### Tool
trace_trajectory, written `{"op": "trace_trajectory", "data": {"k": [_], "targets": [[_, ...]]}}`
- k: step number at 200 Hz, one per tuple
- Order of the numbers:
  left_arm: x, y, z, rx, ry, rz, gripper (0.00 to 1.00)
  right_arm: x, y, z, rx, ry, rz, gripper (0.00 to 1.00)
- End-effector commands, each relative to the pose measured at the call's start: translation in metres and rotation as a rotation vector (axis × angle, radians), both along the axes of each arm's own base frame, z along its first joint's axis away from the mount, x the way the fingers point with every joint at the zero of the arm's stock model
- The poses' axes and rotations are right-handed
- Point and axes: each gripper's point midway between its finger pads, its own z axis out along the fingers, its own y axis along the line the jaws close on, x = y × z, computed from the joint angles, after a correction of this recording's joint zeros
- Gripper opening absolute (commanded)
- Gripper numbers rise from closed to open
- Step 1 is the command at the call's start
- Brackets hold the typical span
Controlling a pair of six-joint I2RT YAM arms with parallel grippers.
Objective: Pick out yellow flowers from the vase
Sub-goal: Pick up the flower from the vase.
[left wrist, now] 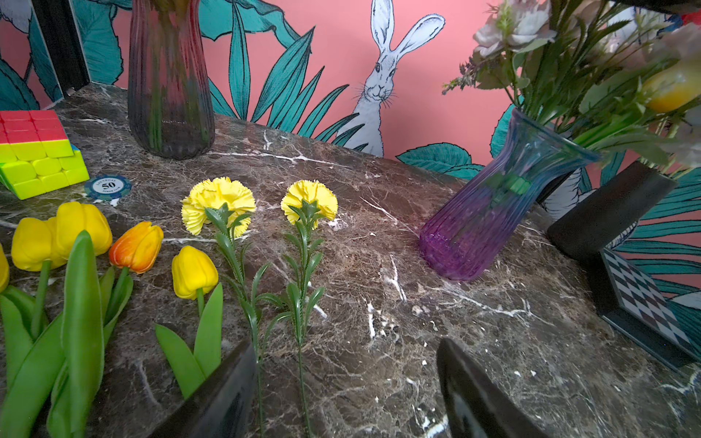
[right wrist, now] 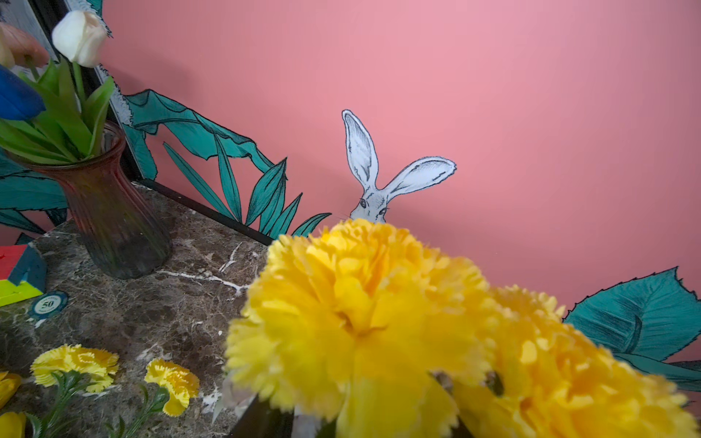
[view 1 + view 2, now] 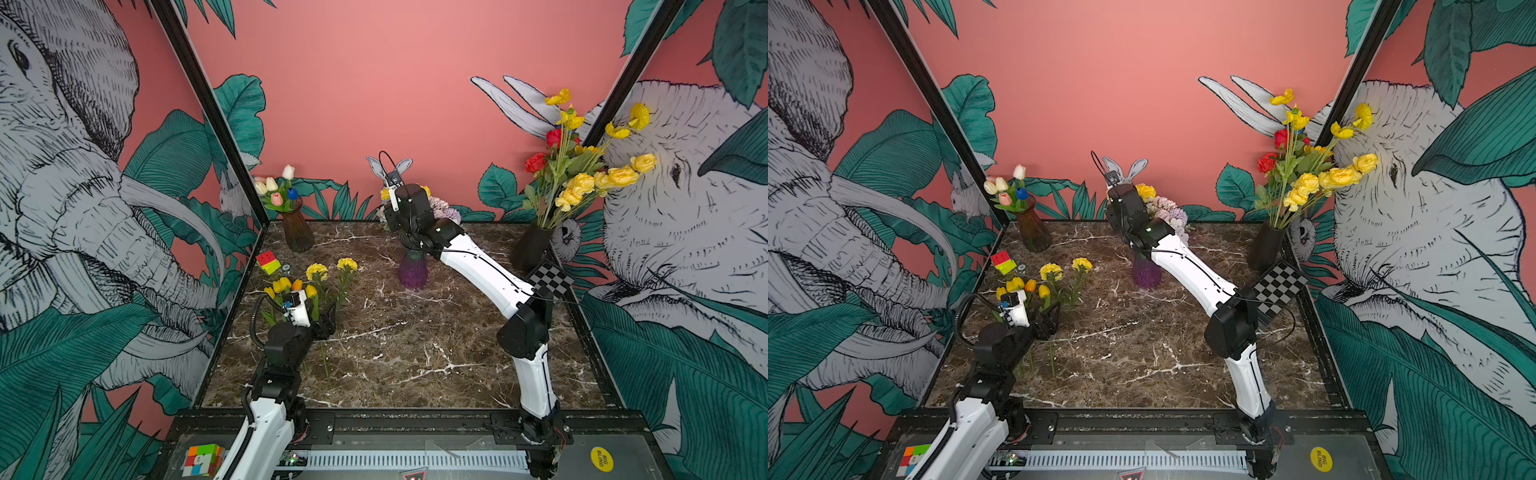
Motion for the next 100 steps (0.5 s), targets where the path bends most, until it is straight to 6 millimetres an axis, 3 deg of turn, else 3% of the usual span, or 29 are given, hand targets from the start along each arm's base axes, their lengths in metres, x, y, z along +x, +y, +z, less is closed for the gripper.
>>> {"op": "trace_trajectory", "data": {"k": [1,60,100], "targets": [[0.0,-0.002,0.007,-0.016,-0.03,-0.01,0.76,0.009,-0.006,0.005,-0.01,-0.032,-0.045,0.45],[0.0,-0.002,0.008,-0.015,-0.031,-0.012,0.77,0.021,-0.001,0.0,-0.009,-0.034,-0.048,0.48],[-0.001,-0.002,0.008,-0.015,-0.032,-0.013,0.77,0.021,0.002,0.01,0.015,-0.054,-0.015,0.42]]}}
